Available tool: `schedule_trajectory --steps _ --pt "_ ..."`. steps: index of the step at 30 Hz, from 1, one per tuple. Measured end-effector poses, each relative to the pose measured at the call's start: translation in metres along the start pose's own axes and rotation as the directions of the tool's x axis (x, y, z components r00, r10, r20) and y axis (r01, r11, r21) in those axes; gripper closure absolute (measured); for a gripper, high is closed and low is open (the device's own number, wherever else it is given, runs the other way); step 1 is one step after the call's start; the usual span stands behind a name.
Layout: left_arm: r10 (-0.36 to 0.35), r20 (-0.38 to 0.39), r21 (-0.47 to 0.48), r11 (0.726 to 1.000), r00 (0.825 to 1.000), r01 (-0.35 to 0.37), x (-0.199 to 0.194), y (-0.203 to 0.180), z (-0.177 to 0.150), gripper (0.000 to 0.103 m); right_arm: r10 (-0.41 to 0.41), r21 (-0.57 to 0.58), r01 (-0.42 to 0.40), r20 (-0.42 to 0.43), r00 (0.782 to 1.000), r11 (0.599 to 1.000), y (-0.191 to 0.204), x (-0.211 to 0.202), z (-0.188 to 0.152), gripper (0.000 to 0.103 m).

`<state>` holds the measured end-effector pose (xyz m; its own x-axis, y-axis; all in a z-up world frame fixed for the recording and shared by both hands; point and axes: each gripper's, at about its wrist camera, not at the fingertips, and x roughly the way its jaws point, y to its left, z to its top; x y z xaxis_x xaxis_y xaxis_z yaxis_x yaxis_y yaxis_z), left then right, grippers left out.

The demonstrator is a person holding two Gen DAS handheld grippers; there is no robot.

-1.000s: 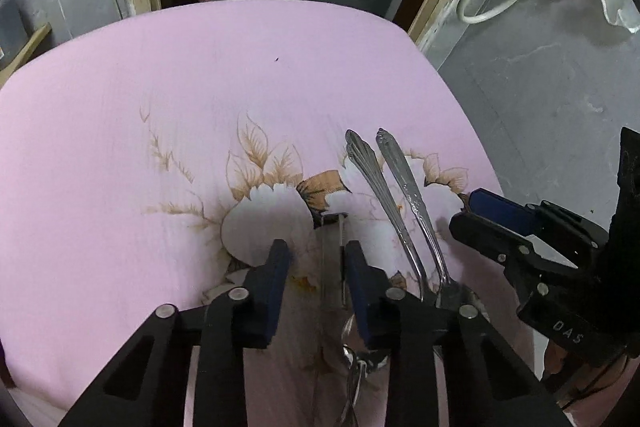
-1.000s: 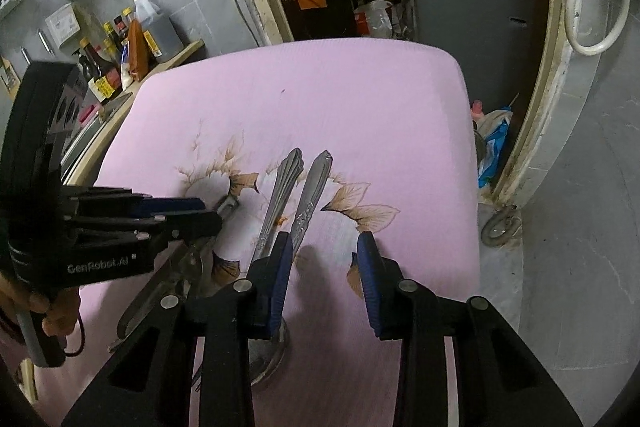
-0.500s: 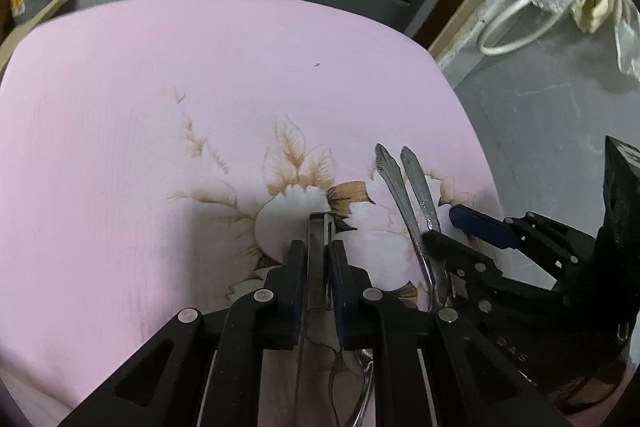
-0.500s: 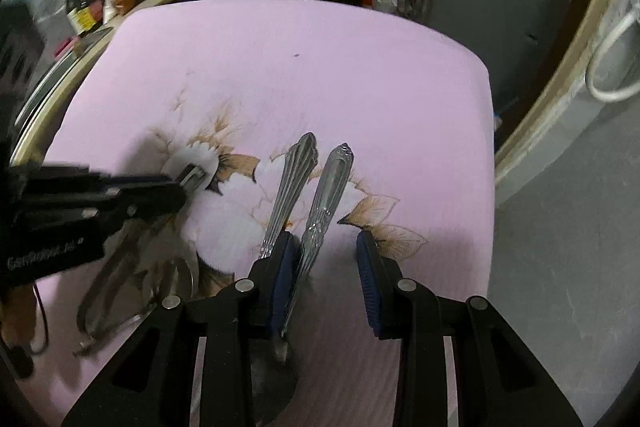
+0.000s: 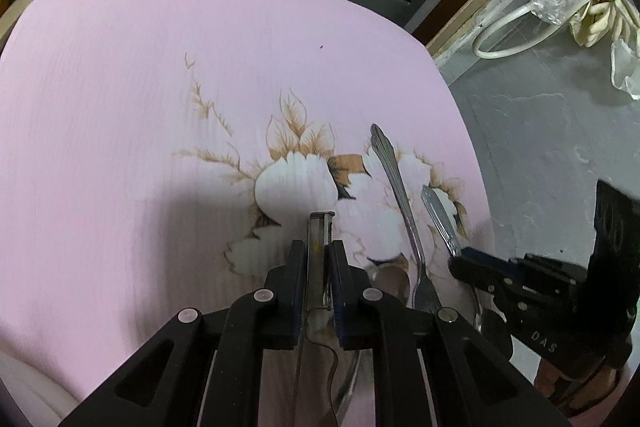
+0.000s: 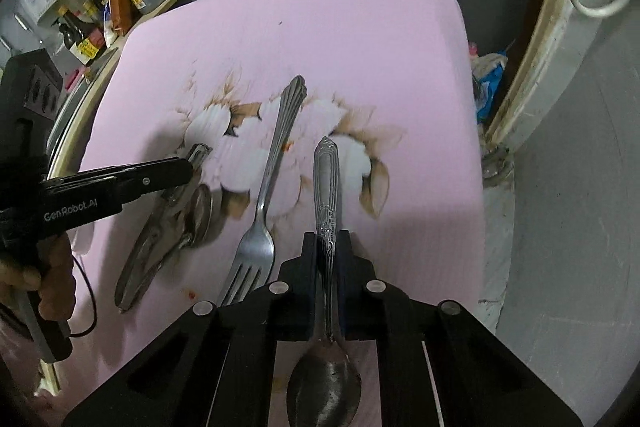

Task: Organize utensils
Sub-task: 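Close the left tool on a spoon while the right tool closes on an ornate-handled spoon, then lift both held utensils off the table and carry them toward the caddy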

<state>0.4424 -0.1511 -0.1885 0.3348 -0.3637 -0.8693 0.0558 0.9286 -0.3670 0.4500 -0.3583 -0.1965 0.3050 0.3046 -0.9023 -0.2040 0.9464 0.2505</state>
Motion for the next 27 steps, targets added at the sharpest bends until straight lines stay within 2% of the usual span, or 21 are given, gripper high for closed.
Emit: schedule_trajectory --steps 13,19,23,27 --pt "-0.013 0.026 0.013 1.000 1.000 0.012 -0.027 -0.006 -0.013 0.091 0.043 0.044 -0.043 0.013 0.999 0.998 0.005 -0.002 -0.021 0.095" --pt "-0.034 0.052 0.019 0.999 0.998 0.033 -0.038 -0.010 -0.016 0.091 0.054 0.048 -0.059 0.092 0.994 0.997 0.012 -0.020 -0.032 0.095" --pt "-0.054 0.099 0.048 0.998 0.994 0.050 -0.054 -0.012 -0.025 0.091 0.051 0.040 -0.058 0.157 0.986 0.998 0.020 -0.028 -0.043 0.096" --pt "-0.067 0.114 0.068 0.996 0.991 0.060 -0.063 -0.015 -0.034 0.091 0.076 0.098 -0.089 0.128 0.989 0.991 0.019 -0.025 -0.052 0.096"
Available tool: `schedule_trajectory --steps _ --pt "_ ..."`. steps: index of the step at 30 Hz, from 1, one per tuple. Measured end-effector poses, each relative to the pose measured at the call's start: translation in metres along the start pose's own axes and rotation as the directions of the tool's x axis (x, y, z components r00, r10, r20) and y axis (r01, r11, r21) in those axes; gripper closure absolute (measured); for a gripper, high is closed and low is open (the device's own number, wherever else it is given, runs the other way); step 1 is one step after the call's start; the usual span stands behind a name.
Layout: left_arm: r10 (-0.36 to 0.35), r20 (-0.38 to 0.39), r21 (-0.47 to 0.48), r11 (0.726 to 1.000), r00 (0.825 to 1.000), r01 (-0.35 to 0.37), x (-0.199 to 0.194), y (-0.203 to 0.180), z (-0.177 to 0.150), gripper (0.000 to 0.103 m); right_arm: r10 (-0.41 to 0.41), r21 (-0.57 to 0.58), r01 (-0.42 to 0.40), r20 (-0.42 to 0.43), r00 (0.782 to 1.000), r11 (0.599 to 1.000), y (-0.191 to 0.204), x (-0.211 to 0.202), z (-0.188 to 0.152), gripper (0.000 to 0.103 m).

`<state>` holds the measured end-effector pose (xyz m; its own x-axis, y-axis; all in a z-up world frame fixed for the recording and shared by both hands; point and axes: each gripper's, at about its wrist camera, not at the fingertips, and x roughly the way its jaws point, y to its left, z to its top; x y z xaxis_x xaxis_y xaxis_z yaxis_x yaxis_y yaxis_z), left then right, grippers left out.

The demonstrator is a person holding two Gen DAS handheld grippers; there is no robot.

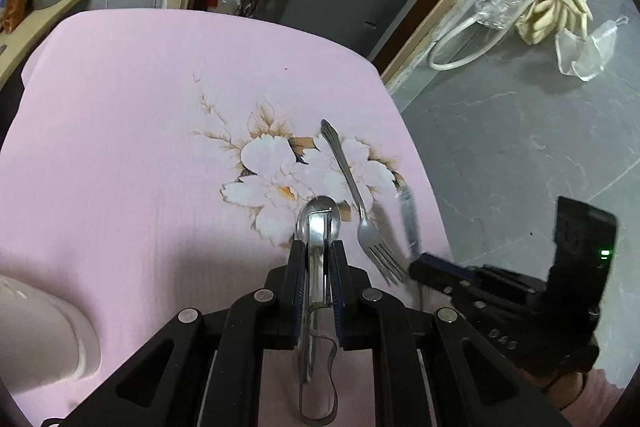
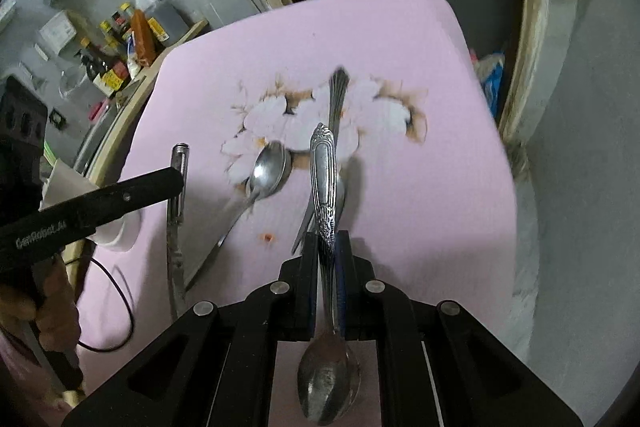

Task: Organize utensils
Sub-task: 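Lift both held utensils off the table and carry them toward the caddy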

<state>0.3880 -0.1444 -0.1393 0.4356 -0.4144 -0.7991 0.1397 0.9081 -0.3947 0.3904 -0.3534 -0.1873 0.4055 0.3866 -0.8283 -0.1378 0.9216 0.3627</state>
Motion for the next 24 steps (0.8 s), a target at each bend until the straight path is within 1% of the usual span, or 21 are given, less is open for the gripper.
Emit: schedule_trajectory --steps 6,9,13,15,16,18,21,24 --pt "-0.008 -0.002 0.007 1.000 1.000 0.008 -0.014 0.001 -0.010 0.091 -0.013 0.036 0.014 -0.021 1.000 0.999 0.006 -0.004 -0.022 0.096" --pt "-0.010 0.003 0.015 1.000 1.000 0.010 -0.019 -0.001 -0.013 0.091 -0.041 0.036 0.041 -0.012 0.999 0.999 0.014 -0.006 -0.032 0.096" --pt "-0.014 0.010 0.028 1.000 1.000 0.014 -0.027 -0.004 -0.018 0.091 -0.089 0.006 0.089 -0.009 0.996 0.996 0.023 -0.009 -0.040 0.096" --pt "-0.016 0.010 0.029 0.999 1.000 0.016 -0.031 -0.003 -0.020 0.091 -0.099 0.007 0.099 -0.004 0.995 0.995 0.024 -0.010 -0.043 0.097" --pt "-0.016 0.011 0.029 0.999 1.000 0.016 -0.032 -0.004 -0.021 0.091 -0.097 0.015 0.097 -0.003 0.995 0.995 0.024 -0.012 -0.044 0.097" --pt "-0.018 0.014 0.032 0.999 1.000 0.018 -0.037 -0.004 -0.024 0.091 -0.088 0.024 0.088 0.014 0.996 0.996 0.025 -0.017 -0.047 0.102" --pt "-0.027 0.029 0.043 0.999 0.999 0.026 -0.047 -0.005 -0.027 0.091 -0.103 0.000 0.103 0.036 0.994 0.995 0.032 -0.023 -0.050 0.102" --pt "-0.036 0.045 0.058 0.998 0.998 0.033 -0.056 -0.005 -0.030 0.091 -0.099 -0.006 0.099 0.034 0.995 0.995 0.038 -0.023 -0.054 0.102"
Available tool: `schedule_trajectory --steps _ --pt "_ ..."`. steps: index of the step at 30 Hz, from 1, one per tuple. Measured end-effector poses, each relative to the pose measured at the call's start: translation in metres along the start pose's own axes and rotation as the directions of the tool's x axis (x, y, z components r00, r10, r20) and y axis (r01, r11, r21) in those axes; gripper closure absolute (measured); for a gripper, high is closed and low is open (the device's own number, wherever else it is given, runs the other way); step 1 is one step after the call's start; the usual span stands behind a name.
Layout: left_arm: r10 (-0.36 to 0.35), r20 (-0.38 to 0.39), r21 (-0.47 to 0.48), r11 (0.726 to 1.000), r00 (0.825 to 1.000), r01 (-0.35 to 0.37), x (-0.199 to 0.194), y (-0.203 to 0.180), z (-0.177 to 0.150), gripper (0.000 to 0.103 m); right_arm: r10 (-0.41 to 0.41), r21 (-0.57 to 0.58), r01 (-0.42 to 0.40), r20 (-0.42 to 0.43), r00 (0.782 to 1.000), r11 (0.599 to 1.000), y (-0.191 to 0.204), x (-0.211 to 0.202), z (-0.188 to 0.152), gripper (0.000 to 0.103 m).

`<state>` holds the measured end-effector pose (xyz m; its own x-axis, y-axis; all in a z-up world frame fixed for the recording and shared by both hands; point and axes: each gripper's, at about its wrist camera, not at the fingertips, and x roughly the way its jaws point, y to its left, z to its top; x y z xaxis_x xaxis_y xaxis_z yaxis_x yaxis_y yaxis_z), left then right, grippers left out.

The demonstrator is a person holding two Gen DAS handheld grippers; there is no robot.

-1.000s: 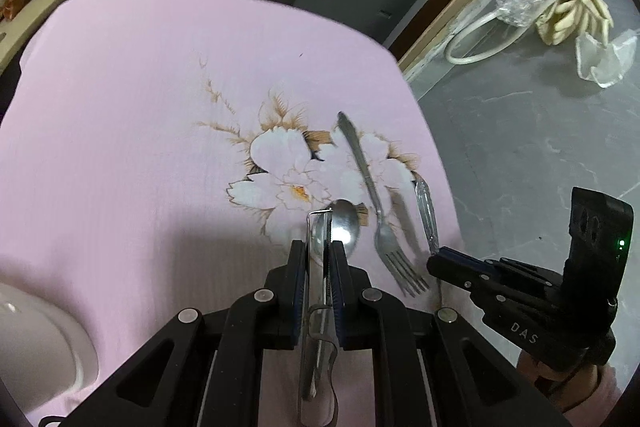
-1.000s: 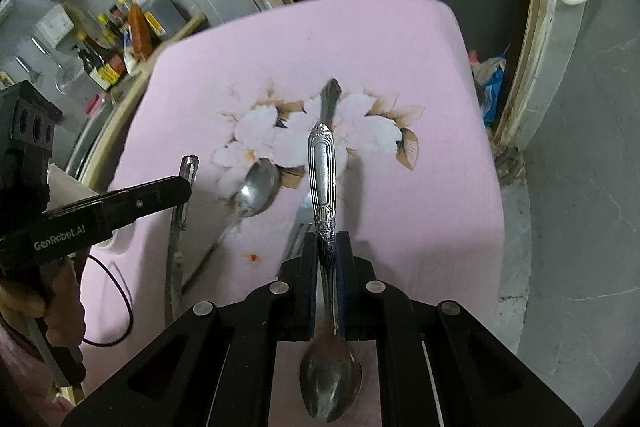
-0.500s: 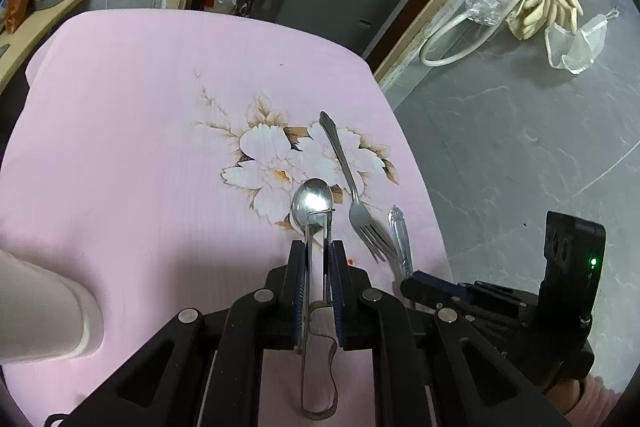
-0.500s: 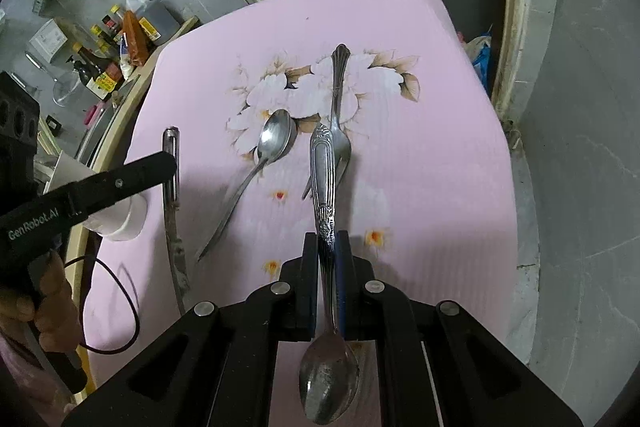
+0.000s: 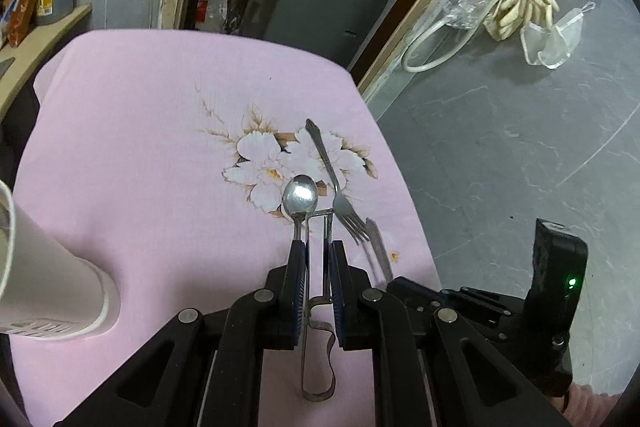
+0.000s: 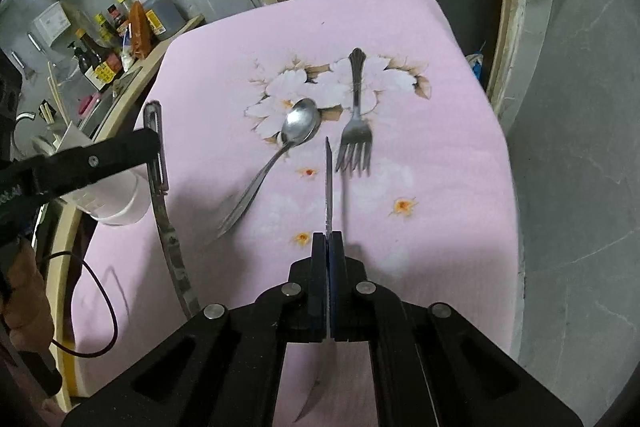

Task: Organize utensils
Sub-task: 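Lift both held utensils off the table and carry them toward the caddy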

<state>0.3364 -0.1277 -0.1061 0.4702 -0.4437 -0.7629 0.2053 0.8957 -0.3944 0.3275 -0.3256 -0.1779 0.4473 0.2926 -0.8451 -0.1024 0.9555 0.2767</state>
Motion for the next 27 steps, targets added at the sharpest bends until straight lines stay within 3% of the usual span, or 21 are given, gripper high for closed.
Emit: schedule_trajectory --steps 9,14,17,23,24,27 --pt "-0.009 -0.002 0.017 1.000 1.000 0.010 -0.016 0.003 -0.008 0.091 0.000 0.044 -0.001 0.028 1.000 0.999 0.003 -0.010 -0.004 0.102" --pt "-0.022 0.041 0.030 0.999 0.999 0.021 -0.037 0.002 -0.007 0.091 0.066 0.049 -0.079 0.210 0.975 0.996 0.021 -0.058 0.008 0.102" --pt "-0.026 0.092 0.039 0.999 0.995 0.022 -0.059 0.003 -0.003 0.091 0.108 0.013 -0.121 0.353 0.929 0.993 0.040 -0.087 0.017 0.102" --pt "-0.016 0.215 0.067 0.998 0.977 0.002 -0.116 0.008 0.012 0.091 0.191 -0.073 -0.184 0.594 0.781 0.980 0.087 -0.127 0.034 0.102" --pt "-0.011 0.238 0.072 0.997 0.971 -0.007 -0.129 0.010 0.016 0.091 0.198 -0.081 -0.188 0.612 0.766 0.979 0.092 -0.130 0.035 0.102" --pt "0.006 0.292 0.071 0.997 0.956 -0.028 -0.162 0.021 0.025 0.091 0.228 -0.135 -0.188 0.696 0.680 0.973 0.124 -0.142 0.043 0.102"
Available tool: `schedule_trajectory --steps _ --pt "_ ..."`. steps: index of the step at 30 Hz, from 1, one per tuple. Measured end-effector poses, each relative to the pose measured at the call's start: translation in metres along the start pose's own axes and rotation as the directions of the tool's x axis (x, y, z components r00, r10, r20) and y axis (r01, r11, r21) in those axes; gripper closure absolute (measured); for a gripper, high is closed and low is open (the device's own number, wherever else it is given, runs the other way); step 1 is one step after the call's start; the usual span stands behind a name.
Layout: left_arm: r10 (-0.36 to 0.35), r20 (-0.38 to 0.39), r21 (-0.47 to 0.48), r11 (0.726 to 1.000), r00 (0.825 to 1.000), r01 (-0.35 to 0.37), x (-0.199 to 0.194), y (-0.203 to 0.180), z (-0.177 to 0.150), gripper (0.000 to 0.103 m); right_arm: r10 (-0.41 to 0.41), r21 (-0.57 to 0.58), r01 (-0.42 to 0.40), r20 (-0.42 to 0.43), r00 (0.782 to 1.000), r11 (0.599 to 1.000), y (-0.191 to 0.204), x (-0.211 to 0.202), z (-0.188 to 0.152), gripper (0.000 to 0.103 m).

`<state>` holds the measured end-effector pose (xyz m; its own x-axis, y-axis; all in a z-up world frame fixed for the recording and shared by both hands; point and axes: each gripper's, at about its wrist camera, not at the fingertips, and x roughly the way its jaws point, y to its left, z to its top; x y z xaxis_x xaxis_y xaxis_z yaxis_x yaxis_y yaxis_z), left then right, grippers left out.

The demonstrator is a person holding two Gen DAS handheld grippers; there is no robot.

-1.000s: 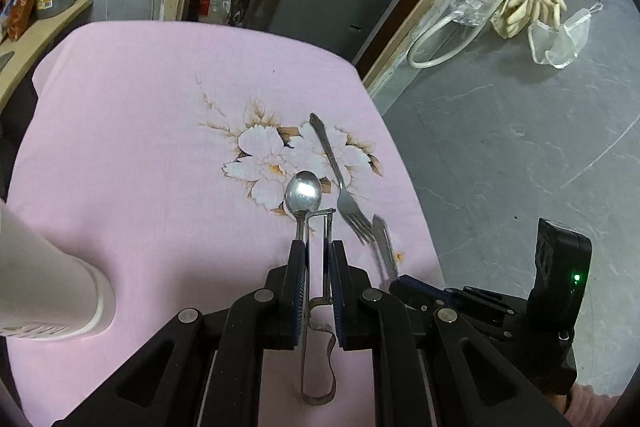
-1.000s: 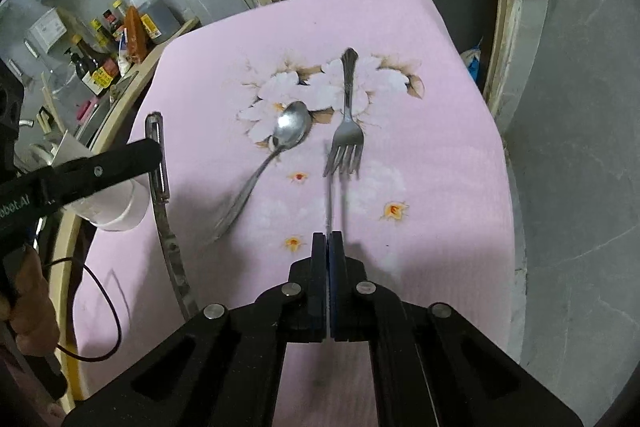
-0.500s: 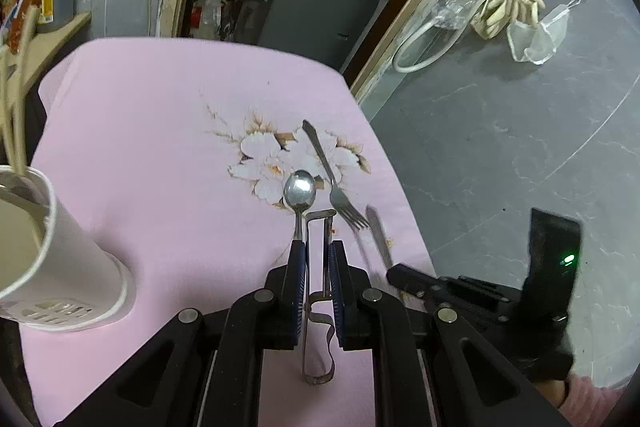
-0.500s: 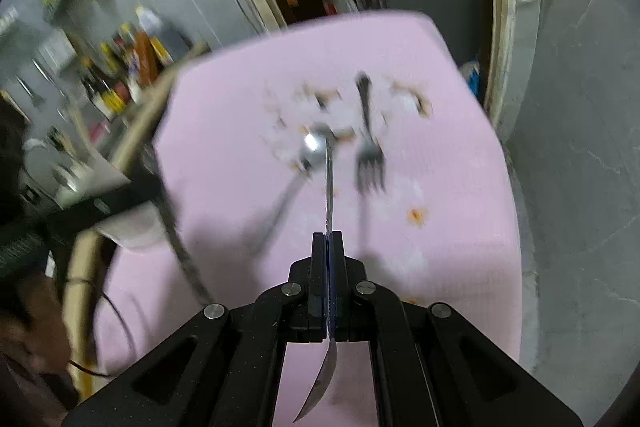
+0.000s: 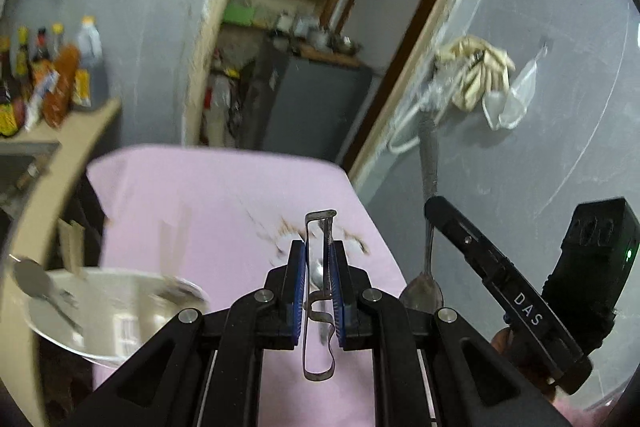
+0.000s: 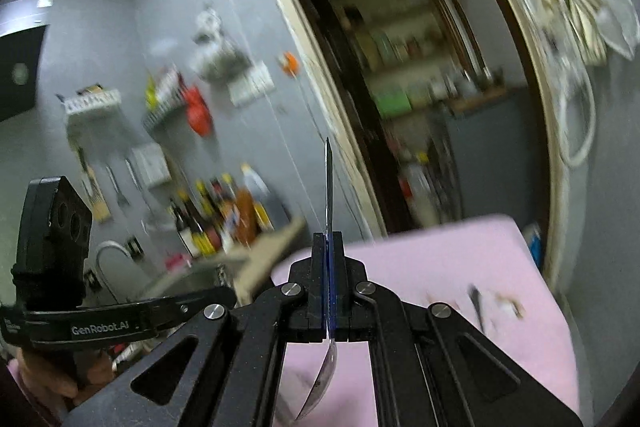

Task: Organize utensils
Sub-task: 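Lift both held utensils off the table and carry them toward the caddy, then lower both utensils over the caddy and open both tools to release them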

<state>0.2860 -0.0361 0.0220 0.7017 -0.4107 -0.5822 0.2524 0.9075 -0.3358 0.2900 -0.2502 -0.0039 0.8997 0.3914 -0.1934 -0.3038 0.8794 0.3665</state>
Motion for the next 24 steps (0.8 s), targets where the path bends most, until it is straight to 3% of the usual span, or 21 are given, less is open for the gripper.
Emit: schedule_trajectory --steps 4,10,18,21,24 --pt "0.045 0.074 -0.002 0.999 0.996 -0.045 -0.039 0.026 0.021 0.091 0.053 -0.042 -0.049 0.093 0.994 0.998 0.043 0.017 0.007 0.102" --pt "0.153 0.158 -0.044 0.988 0.976 -0.148 -0.085 0.078 0.037 0.092 0.110 -0.064 -0.102 0.132 0.985 0.993 0.092 0.045 -0.001 0.102" --pt "0.280 0.216 -0.129 0.958 0.935 -0.256 -0.107 0.143 0.031 0.092 0.116 -0.121 -0.106 0.076 0.990 0.987 0.124 0.079 -0.048 0.102" --pt "0.300 0.215 -0.145 0.951 0.929 -0.274 -0.100 0.157 0.023 0.092 0.102 -0.151 -0.093 0.057 0.993 0.984 0.125 0.085 -0.064 0.102" --pt "0.284 0.211 -0.156 0.954 0.935 -0.254 -0.090 0.168 0.014 0.092 0.100 -0.179 -0.091 0.041 0.994 0.980 0.124 0.089 -0.076 0.102"
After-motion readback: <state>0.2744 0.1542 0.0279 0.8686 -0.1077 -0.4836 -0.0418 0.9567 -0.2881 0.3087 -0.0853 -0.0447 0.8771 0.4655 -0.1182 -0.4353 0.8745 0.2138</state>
